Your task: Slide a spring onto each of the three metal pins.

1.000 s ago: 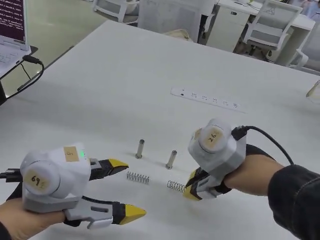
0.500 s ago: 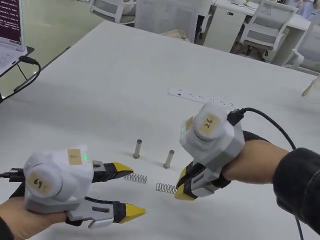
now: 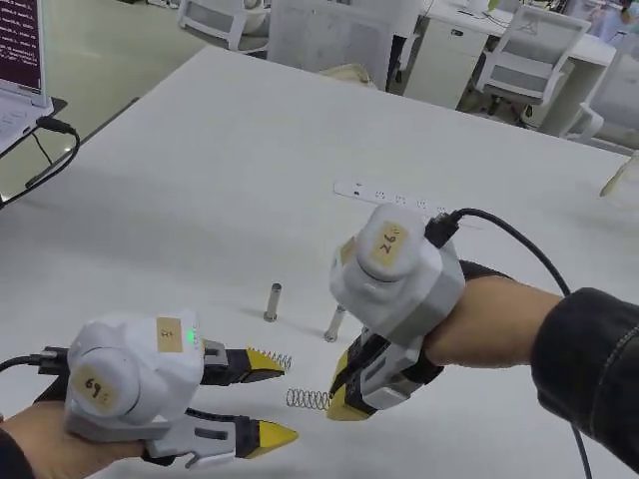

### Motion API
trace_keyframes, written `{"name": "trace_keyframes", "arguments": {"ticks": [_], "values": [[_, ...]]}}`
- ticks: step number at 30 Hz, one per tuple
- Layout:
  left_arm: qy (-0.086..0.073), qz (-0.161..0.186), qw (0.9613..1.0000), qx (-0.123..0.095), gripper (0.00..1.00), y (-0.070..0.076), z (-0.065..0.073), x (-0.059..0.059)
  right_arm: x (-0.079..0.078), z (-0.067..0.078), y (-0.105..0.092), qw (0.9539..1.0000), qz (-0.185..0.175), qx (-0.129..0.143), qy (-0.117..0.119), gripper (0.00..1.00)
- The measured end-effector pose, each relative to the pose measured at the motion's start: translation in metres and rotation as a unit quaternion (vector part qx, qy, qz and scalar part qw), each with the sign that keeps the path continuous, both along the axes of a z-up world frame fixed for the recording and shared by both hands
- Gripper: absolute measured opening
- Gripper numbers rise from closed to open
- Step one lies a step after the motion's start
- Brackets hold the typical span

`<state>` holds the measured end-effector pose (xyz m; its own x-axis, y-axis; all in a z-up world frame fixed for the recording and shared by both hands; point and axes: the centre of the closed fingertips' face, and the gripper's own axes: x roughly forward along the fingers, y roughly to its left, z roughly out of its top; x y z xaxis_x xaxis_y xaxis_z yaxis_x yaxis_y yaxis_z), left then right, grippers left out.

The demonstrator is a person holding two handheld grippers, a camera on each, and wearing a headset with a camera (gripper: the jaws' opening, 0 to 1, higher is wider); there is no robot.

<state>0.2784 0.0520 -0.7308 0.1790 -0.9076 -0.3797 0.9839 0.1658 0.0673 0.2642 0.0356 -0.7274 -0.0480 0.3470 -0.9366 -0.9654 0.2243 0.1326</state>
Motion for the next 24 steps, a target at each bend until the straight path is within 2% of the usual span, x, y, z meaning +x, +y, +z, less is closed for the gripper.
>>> {"name": "trace_keyframes", "arguments": {"ticks": [4, 17, 21, 24], "values": [[-0.020, -0.011, 0.9997, 0.006, 0.19, -0.0009, -0.0007, -0.0014, -0.0034, 0.0008, 0.0045, 1.0000, 0.005, 0.002, 0.008, 0.08], [-0.049, -0.027, 0.9982, 0.021, 0.05, -0.0015, -0.0033, -0.0042, -0.0079, 0.0019, 0.0098, 0.9998, 0.007, 0.005, 0.018, 0.08], [-0.051, -0.028, 0.9981, 0.021, 0.04, -0.0016, -0.0029, -0.0043, -0.0081, 0.0025, 0.0100, 0.9998, 0.006, 0.006, 0.018, 0.08], [-0.043, -0.024, 0.9986, 0.018, 0.04, -0.0015, -0.0028, -0.0039, -0.0071, 0.0037, 0.0101, 0.9998, 0.004, 0.009, 0.015, 0.08]]}}
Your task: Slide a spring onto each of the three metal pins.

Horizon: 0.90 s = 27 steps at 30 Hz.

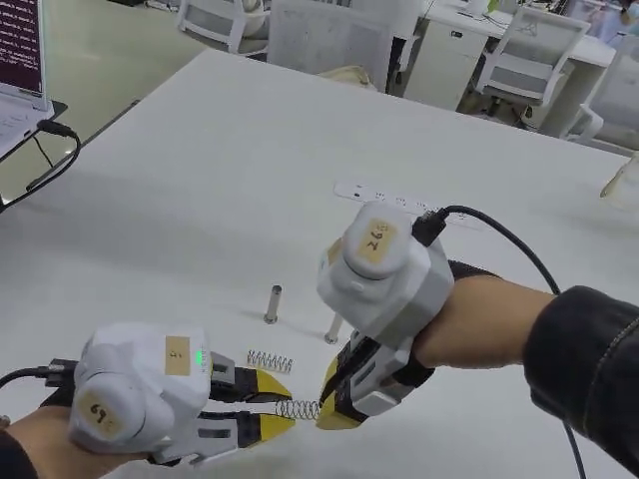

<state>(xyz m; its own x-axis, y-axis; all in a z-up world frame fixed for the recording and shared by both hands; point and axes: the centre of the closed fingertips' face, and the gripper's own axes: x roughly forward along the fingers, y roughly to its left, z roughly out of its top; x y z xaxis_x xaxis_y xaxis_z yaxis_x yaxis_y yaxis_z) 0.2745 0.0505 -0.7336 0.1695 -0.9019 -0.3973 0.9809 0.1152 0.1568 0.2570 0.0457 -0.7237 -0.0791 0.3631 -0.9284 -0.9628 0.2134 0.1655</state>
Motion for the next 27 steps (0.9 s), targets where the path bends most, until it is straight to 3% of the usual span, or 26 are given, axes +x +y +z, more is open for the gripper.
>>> {"name": "trace_keyframes", "arguments": {"ticks": [5, 10, 14, 17, 27], "values": [[0.014, 0.012, 0.9998, -0.005, 0.03, 0.001, 0.001, 0.003, 0.004, 0.004, 0.002, 0.9998, -0.006, 0.012, -0.012, 0.08], [0.044, 0.028, 0.9985, -0.014, 0.03, 0.003, 0.001, 0.006, 0.014, 0.012, 0.006, 0.9985, -0.010, 0.033, -0.042, 0.08], [0.054, 0.037, 0.9975, -0.025, 0.02, 0.003, 0.003, 0.009, 0.015, 0.013, 0.006, 0.9981, -0.014, 0.038, -0.046, 0.08], [0.075, 0.046, 0.9957, -0.031, 0.02, 0.004, 0.002, 0.011, 0.018, 0.015, 0.009, 0.9973, -0.013, 0.045, -0.056, 0.08], [0.088, 0.053, 0.9937, -0.045, 0.02, 0.005, 0.005, 0.014, 0.022, 0.022, 0.017, 0.9959, -0.007, 0.058, -0.070, 0.08]]}}
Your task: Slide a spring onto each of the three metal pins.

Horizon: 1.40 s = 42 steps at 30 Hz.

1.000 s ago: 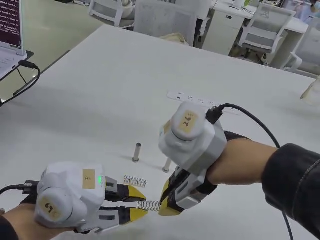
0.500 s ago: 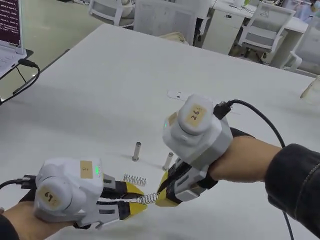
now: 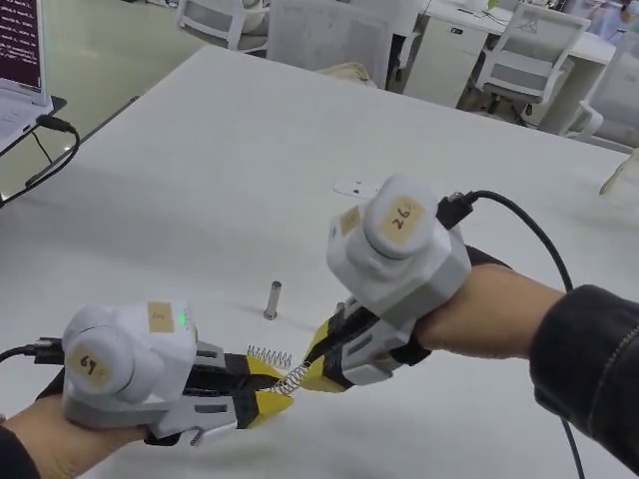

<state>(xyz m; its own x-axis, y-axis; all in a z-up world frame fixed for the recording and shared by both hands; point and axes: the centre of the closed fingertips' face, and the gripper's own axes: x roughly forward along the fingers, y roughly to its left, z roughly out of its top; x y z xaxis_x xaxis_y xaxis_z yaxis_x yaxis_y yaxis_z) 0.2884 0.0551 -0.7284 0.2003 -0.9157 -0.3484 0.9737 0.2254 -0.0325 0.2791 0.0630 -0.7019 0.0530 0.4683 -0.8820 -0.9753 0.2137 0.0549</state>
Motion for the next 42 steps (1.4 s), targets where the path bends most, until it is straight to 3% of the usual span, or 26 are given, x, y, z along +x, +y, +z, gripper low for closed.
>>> {"name": "trace_keyframes", "arguments": {"ticks": [18, 42], "values": [[0.006, -0.004, 0.9999, 0.010, 0.02, 0.0004, -0.0032, -0.0036, 0.0003, -0.0041, 0.0048, 0.9999, 0.014, -0.001, 0.002, 0.08], [0.026, 0.010, 0.9996, -0.010, 0.02, 0.0014, -0.0014, 0.0008, 0.0029, -0.0063, 0.0067, 0.9999, 0.011, 0.007, 0.001, 0.08]]}}
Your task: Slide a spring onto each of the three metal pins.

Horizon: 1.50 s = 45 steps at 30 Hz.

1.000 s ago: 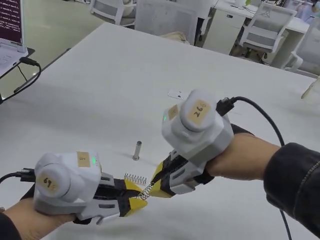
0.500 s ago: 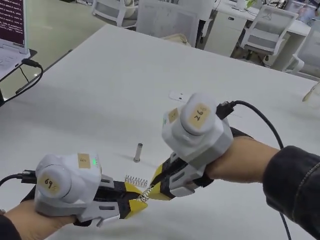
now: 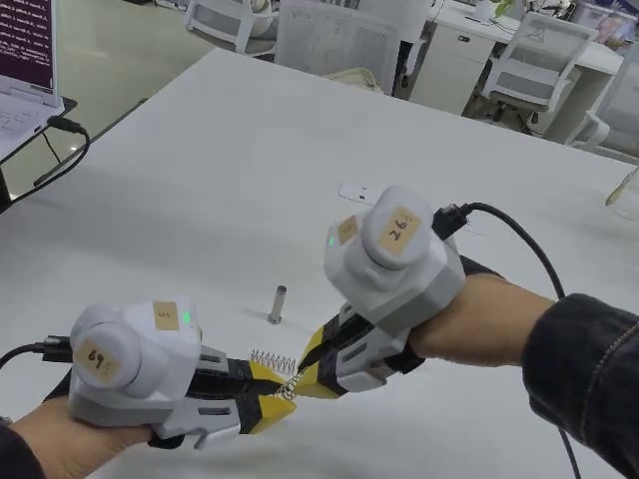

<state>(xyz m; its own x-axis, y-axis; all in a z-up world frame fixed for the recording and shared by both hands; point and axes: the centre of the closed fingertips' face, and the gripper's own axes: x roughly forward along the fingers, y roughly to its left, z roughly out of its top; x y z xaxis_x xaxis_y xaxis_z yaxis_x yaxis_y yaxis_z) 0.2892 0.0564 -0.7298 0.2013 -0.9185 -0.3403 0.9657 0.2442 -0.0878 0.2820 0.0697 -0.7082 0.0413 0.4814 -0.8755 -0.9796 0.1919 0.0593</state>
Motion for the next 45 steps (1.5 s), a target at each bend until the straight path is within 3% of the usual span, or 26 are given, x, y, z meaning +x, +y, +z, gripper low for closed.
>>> {"name": "trace_keyframes", "arguments": {"ticks": [5, 8, 26, 34, 42, 45], "values": [[0.004, 0.003, 1.0000, -0.008, 0.02, 0.0000, 0.0015, 0.0012, 0.0007, 0.0034, 0.0018, 1.0000, 0.000, 0.008, -0.002, 0.09], [0.006, 0.008, 0.9999, -0.009, 0.02, 0.0016, 0.0008, 0.0034, 0.0003, 0.0048, 0.0029, 0.9999, -0.003, 0.015, 0.001, 0.15], [0.006, 0.011, 0.9998, -0.016, 0.02, 0.0022, 0.0035, 0.0048, 0.0048, 0.0026, 0.0009, 0.9998, -0.010, 0.014, -0.001, 0.09], [-0.008, 0.008, 0.9998, -0.015, 0.02, 0.0000, 0.0049, 0.0046, 0.0048, 0.0049, 0.0021, 1.0000, -0.004, 0.006, -0.006, 0.08], [-0.035, -0.002, 0.9994, 0.005, 0.04, -0.0021, 0.0023, 0.0021, 0.0040, 0.0026, -0.0035, 0.9998, 0.001, -0.018, -0.003, 0.08], [-0.034, -0.002, 0.9994, 0.007, 0.08, -0.0011, 0.0021, 0.0024, 0.0037, 0.0020, -0.0056, 0.9997, 0.001, -0.023, -0.001, 0.08]]}}
